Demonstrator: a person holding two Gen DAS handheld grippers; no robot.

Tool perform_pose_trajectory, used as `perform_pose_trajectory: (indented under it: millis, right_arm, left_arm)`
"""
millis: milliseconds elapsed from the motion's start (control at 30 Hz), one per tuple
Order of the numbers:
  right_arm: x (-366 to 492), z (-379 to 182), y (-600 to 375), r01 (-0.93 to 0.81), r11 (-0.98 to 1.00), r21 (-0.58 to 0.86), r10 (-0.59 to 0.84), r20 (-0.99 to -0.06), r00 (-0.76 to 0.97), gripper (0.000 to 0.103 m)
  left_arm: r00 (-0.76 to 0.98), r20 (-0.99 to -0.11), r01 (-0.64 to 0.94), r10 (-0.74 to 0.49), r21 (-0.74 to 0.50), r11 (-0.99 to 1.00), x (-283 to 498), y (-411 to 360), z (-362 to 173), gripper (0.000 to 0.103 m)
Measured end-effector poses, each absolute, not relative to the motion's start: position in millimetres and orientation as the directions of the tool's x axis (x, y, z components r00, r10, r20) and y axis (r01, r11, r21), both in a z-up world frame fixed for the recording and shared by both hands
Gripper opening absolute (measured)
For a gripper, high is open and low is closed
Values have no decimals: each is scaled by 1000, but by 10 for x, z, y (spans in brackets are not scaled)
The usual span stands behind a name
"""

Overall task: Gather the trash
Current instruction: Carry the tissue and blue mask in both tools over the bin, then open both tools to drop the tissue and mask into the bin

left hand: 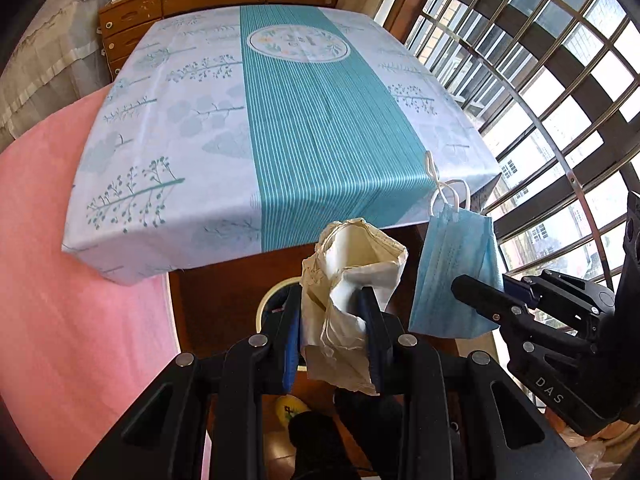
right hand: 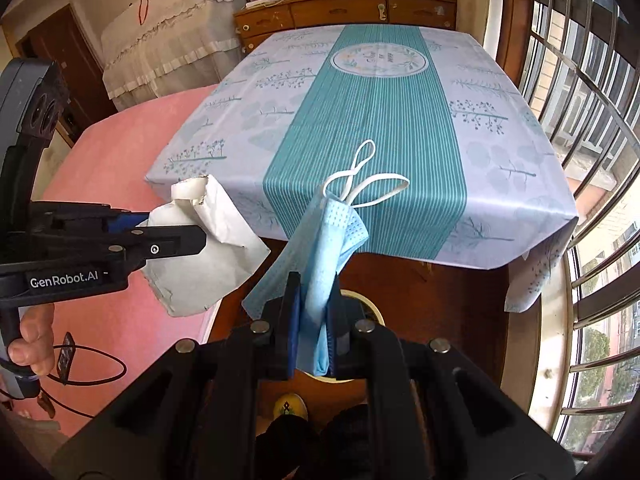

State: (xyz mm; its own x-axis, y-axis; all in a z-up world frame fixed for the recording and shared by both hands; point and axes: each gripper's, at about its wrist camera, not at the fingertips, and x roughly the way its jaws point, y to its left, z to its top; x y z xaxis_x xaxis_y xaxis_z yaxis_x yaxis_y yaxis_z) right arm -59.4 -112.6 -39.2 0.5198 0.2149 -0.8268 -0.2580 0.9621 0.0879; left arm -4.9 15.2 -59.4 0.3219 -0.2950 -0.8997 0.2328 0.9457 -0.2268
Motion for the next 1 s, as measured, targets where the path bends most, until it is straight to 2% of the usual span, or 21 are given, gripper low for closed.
perform_pose_trajectory:
  millis: [267, 600, 1000]
  right_arm:
    - [-539, -1221, -1408, -255, 966, 47, 167, -866, 471, 9]
    - [-389, -2466, -1605, -317, 948, 19, 148, -910, 388, 9]
    - [-274, -3527, -1629, -293, 955, 36, 136, -935, 327, 9]
  left_arm:
    - [269, -925, 204, -270, -219, 954, -42, -52, -1441, 26]
    - [187, -954, 154, -237, -209, 966, 112, -269, -2756, 27]
    - [123, -965, 233, -234, -201, 951, 263, -385, -3995, 29]
